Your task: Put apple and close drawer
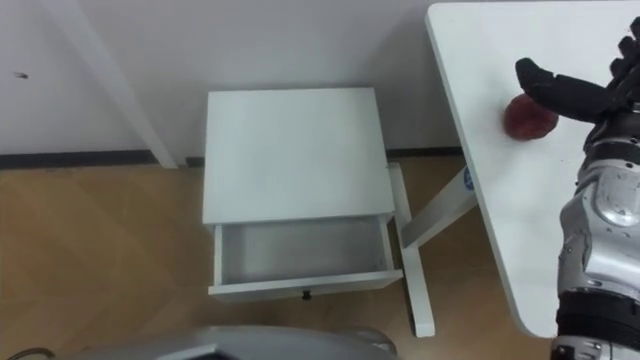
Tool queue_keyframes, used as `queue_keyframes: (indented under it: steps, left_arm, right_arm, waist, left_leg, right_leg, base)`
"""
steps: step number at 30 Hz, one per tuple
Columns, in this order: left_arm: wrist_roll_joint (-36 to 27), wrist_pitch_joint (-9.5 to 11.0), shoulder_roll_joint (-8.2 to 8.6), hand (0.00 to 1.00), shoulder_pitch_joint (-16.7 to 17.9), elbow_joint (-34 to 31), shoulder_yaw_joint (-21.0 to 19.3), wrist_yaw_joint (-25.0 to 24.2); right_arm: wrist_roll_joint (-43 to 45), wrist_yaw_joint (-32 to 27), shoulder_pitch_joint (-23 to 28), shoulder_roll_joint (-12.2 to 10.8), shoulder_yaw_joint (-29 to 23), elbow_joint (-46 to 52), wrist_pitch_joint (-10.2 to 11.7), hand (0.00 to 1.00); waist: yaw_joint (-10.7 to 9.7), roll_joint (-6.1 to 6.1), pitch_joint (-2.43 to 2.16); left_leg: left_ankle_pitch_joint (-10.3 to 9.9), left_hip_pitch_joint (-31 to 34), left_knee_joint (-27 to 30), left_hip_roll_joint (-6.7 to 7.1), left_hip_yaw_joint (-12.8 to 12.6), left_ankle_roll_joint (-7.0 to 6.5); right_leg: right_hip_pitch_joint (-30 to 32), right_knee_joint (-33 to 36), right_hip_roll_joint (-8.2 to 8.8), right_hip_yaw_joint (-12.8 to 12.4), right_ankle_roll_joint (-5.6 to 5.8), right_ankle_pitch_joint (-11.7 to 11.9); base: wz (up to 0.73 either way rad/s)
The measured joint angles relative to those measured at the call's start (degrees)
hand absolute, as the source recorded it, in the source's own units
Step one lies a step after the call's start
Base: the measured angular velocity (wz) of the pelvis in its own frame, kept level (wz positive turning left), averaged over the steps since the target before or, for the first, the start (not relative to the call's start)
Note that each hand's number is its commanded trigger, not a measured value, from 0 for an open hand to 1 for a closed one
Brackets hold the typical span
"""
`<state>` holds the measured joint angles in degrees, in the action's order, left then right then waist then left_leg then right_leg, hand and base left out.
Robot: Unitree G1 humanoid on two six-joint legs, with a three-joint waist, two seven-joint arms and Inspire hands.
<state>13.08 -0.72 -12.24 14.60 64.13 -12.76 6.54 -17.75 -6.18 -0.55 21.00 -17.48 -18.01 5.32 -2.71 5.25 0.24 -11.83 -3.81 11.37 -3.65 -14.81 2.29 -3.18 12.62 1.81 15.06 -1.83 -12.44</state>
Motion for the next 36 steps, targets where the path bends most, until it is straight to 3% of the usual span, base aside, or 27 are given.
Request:
queue_keyframes:
  steps: [5,9,21,36]
  left_arm:
    - [0.0,0.7,-0.25,0.00,-0.1,0.0,0.4,0.0]
    - [0.0,0.9,-0.85,0.00,-0.4,0.0,1.3,-0.6]
    - [0.1,1.0,-1.13,0.00,-0.3,0.1,1.9,-2.3]
    - [0.1,-0.2,-1.37,0.00,-0.3,2.3,1.9,-2.3]
  right_arm:
    - [0.0,2.7,-0.2,0.2,2.2,-2.2,0.0,0.00]
    - [0.5,5.5,-0.3,1.4,5.2,-4.4,0.0,0.00]
    - [4.5,12.8,-0.7,2.3,5.4,-8.1,0.1,0.00]
    - [6.4,13.9,-0.7,2.4,5.0,-10.0,0.1,0.00]
  waist:
    - [0.1,0.18,0.03]
    - [0.2,0.78,-0.21]
    - [1.2,1.28,-0.13]
    - [1.3,1.56,-0.33]
  left_leg:
    - [0.0,0.1,0.0,-0.03,0.0,0.00]
    - [0.0,0.1,0.0,0.03,0.7,0.00]
    - [0.0,0.4,0.4,0.01,0.7,0.00]
    - [0.0,0.2,0.5,0.02,1.0,0.00]
  right_leg:
    - [0.1,0.0,0.04,0.4,0.00,0.0]
    - [0.0,0.0,0.06,0.7,-0.01,0.0]
    - [0.2,0.0,0.16,0.8,-0.07,0.0]
    - [-0.7,0.0,0.18,1.3,-0.09,0.1]
  base:
    - [0.01]
    - [0.04]
    - [0.01]
    - [0.01]
